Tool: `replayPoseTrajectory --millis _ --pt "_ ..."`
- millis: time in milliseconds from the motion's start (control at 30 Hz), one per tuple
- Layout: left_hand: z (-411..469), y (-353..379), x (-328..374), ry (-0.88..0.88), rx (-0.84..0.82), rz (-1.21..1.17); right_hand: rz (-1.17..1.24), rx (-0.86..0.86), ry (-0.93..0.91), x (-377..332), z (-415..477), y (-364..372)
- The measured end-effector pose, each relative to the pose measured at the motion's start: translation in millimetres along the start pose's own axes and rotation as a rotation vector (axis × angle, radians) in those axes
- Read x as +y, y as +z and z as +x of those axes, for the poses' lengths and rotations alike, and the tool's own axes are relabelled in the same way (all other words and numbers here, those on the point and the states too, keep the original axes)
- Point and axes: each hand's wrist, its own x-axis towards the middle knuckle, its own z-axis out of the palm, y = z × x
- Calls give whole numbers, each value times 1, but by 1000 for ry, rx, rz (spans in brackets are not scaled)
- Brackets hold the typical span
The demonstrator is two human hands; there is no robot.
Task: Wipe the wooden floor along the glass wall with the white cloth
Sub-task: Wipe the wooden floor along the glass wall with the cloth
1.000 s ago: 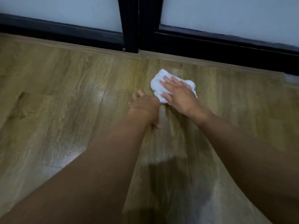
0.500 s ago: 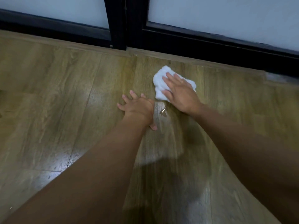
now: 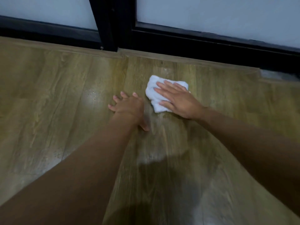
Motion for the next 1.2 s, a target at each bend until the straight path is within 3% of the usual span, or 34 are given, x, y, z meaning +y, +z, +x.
replayPoseTrajectory --millis 33,100,233,267,333,467,533,633,733,800,900,967,1033,1133,1200 --pt "0 0 -1 4 6 4 -1 -34 -52 15 -4 -7" --pt "-1 -1 0 9 15 19 -18 -38 21 43 8 -16" --pt "-4 -8 10 -33 -46 46 46 16 531 32 64 -12" --pt "-3 -10 13 -48 -61 44 31 6 585 18 68 -8" --pt "-5 -11 17 -67 -62 39 6 -12 473 -1 54 0" --pt "-10 -10 10 -56 -26 20 -21 -118 -21 12 -22 -7" --pt "-7 -6 9 -56 -27 41 -22 -134 -32 43 -24 -15" --pt "9 -2 17 -87 -72 87 15 23 336 57 24 -15" --pt "21 -2 31 -220 -112 -14 40 137 636 18 65 0" --pt "21 0 36 -258 -85 -96 12 153 484 -4 46 11" --pt "22 1 34 -116 -38 -103 -15 88 73 4 -15 11" --pt "17 -3 32 -46 -27 -129 -10 39 -11 33 -29 -1" --pt "12 -8 34 -23 -32 -126 -18 60 86 54 -16 -7" --pt "8 -11 37 4 -37 -84 25 197 467 45 30 0" --pt "5 -12 33 75 -15 -36 35 211 609 25 46 4"
